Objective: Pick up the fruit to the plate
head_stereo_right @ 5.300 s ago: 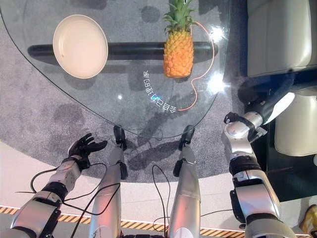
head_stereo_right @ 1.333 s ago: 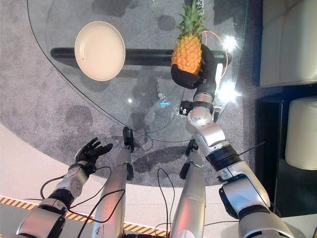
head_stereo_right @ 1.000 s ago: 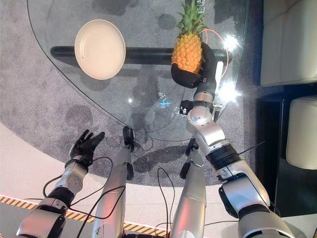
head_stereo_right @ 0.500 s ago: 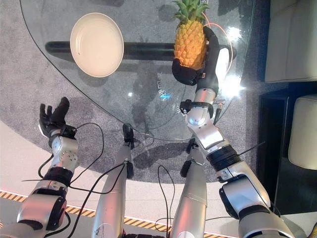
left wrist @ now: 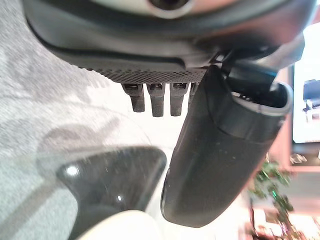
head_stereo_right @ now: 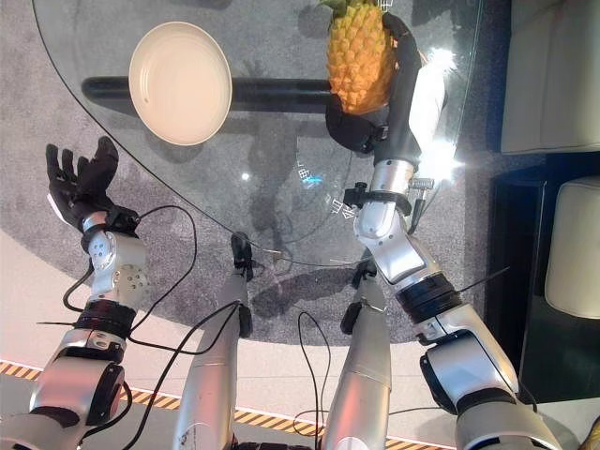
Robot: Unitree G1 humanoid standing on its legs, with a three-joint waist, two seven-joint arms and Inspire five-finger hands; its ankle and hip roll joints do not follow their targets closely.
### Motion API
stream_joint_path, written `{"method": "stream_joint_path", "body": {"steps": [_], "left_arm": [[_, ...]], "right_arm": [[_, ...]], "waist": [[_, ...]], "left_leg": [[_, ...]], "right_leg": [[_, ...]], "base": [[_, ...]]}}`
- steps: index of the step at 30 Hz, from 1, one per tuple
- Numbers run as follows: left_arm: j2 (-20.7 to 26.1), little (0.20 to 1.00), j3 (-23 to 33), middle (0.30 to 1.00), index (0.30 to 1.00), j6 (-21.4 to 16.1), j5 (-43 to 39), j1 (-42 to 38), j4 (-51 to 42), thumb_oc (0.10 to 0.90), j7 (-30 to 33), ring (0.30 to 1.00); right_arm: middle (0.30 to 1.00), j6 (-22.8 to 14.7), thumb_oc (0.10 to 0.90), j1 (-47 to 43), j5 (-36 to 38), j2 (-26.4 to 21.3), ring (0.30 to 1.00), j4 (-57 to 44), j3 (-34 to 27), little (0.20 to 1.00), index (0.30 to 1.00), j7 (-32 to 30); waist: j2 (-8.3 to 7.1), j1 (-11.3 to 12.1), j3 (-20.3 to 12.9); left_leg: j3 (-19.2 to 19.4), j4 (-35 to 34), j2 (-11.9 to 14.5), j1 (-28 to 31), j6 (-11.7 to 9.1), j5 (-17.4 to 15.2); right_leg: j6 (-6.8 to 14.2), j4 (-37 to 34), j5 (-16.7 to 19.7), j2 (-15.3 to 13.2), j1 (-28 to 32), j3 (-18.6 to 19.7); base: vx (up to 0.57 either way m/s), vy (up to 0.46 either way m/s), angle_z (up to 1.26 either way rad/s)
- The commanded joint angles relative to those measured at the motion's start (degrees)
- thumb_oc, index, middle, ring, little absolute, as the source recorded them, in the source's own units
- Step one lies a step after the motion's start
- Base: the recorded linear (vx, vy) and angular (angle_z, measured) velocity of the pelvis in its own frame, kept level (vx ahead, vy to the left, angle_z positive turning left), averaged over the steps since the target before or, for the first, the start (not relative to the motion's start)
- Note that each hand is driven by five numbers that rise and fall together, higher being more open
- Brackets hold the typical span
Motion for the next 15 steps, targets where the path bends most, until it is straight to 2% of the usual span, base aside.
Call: {"method": "stream_joint_path", "body": {"steps": [1, 5, 15], "left_arm": [[3.9, 0.9, 1.9, 0.9, 0.9, -6.2, 7.6, -1.9, -5.7, 0.8, 0.6, 0.9], [3.0, 0.9, 1.7, 0.9, 0.9, -6.6, 11.0, -1.1, -10.2, 0.8, -0.1, 0.9], [2.9, 0.9, 0.6, 0.9, 0.9, -3.7, 12.0, -0.6, -19.9, 0.8, -6.1, 0.9]], "right_arm": [[0.3, -8.3, 0.1, -2.5, -6.8, -2.7, 0.3, -11.6, -3.5, 0.2, 0.3, -4.2], [0.3, -9.4, 0.1, -1.8, -8.4, -2.4, 0.3, -12.6, -4.4, 0.2, 0.3, -3.7], [0.3, -11.3, 0.1, -1.3, -10.2, -2.4, 0.3, -16.7, -5.7, 0.2, 0.3, -1.4]], "waist": [[0.62, -0.8, -1.1], [0.6, -0.7, -1.1], [0.26, -0.6, -1.1]], "left_leg": [[-2.4, 5.5, 1.0, -2.8, -2.1, -3.4], [-2.4, 5.3, 1.0, -2.8, -2.0, -3.5], [-2.2, 5.0, 1.1, -3.2, -2.1, -3.6]], "right_leg": [[2.0, -1.5, 1.0, -0.1, 0.1, 0.0], [2.2, -1.8, 1.1, -0.1, 0.3, -0.2], [2.4, -2.8, 1.6, -0.2, 0.4, -0.6]], "base": [[0.0, -0.032, 0.02], [0.0, -0.022, 0.03], [0.0, -0.011, 0.02]]}}
